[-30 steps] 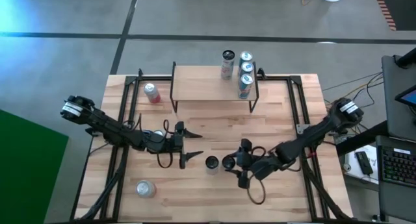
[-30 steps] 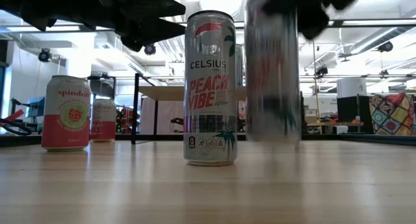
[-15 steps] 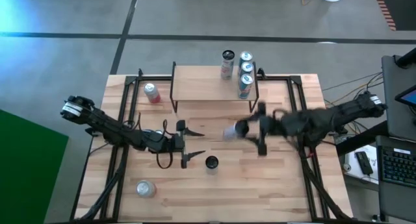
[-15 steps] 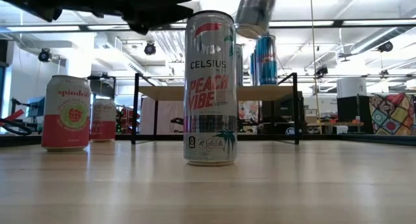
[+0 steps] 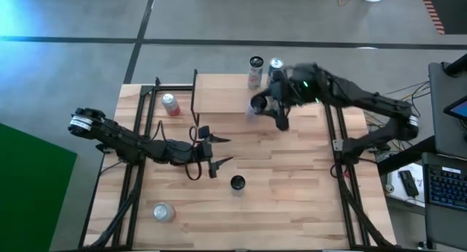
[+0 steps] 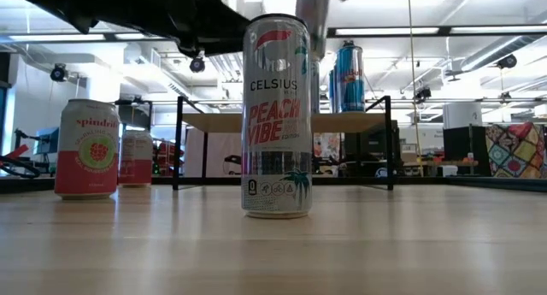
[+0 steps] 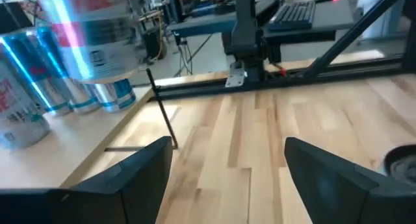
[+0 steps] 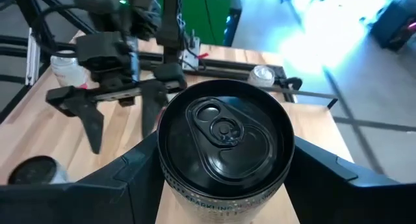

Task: Place canned beverage on shelf
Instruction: Put the right white pink soda can on the shelf aligned with the other white pink soda can, then put the right white pink soda can on the shelf aligned with the other white pink soda cans

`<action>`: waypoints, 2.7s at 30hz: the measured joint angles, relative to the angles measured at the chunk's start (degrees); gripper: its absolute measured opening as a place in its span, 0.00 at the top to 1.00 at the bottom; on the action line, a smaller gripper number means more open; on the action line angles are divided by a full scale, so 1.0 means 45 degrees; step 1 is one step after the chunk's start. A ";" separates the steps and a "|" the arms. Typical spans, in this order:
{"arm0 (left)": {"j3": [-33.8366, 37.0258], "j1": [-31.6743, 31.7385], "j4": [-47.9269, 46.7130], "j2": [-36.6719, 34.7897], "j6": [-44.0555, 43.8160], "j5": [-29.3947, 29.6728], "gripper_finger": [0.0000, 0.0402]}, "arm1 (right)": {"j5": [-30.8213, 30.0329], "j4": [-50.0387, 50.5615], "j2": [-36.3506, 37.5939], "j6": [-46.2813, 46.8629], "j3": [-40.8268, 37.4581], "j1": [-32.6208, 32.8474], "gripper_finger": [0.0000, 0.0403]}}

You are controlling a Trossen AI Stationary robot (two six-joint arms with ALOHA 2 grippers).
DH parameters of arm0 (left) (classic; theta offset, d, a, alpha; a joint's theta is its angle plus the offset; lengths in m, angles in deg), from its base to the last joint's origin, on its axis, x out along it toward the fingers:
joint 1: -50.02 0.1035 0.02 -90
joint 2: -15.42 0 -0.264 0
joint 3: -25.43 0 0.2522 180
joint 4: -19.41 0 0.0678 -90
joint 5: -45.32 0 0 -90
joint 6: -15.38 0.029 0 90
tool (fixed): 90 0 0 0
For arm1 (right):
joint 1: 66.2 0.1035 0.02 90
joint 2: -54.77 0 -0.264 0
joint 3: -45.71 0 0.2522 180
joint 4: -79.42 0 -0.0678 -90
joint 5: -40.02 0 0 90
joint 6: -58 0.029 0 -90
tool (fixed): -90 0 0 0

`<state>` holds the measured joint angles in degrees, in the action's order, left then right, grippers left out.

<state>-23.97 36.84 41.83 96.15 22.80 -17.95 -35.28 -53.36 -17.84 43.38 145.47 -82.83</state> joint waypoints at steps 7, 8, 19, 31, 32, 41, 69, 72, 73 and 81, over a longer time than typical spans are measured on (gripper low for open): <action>0.0034 -0.0012 -0.1549 0.0000 -0.0694 0.1404 0.29 | 0.3092 0.0944 -0.1799 -0.1408 0.1464 -0.3250 0.39; 0.0043 -0.0012 -0.1683 0.0000 -0.0812 0.1468 0.29 | 0.3341 0.1020 -0.1977 -0.1630 0.1606 -0.3629 0.39; -0.0027 -0.0036 -0.1660 -0.0044 -0.1239 0.1528 0.29 | 0.6324 0.1536 -0.3912 -0.2367 0.2325 -0.5653 0.39; -0.0014 -0.0122 -0.1683 -0.0053 -0.1137 0.1518 0.29 | 0.6127 0.1552 -0.4315 -0.2782 0.2301 -0.5807 0.39; -0.0009 -0.0119 -0.1692 -0.0053 -0.1132 0.1522 0.29 | 0.6111 0.1552 -0.4337 -0.2783 0.2298 -0.5851 0.39; 0.0000 -0.0128 -0.1855 -0.0054 -0.1020 0.1518 0.29 | 0.6152 0.1450 -0.4683 -0.3171 0.2296 -0.6201 0.39; 0.0034 -0.0479 -0.2068 -0.0476 -0.2221 0.1766 0.29 | 0.7497 0.1724 -0.3029 -0.2925 0.2271 -0.5882 0.18; 0.0188 -0.0682 -0.2112 -0.0471 -0.2678 0.2497 0.29 | 0.7367 0.2097 -0.2649 -0.2779 0.2271 -0.5089 0.18; 0.0231 -0.0758 -0.2096 -0.0471 -0.2780 0.2780 0.29 | 0.7203 0.2164 -0.2532 -0.2627 0.2271 -0.4729 0.18; 0.0564 -0.1960 -0.2007 -0.0471 -0.3778 0.3522 0.29 | 0.3476 0.2207 -0.1516 -0.0087 0.1618 -0.0558 0.18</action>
<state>-21.44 28.02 32.80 94.03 5.80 -2.10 -19.63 -43.42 -24.66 42.99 152.75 -85.34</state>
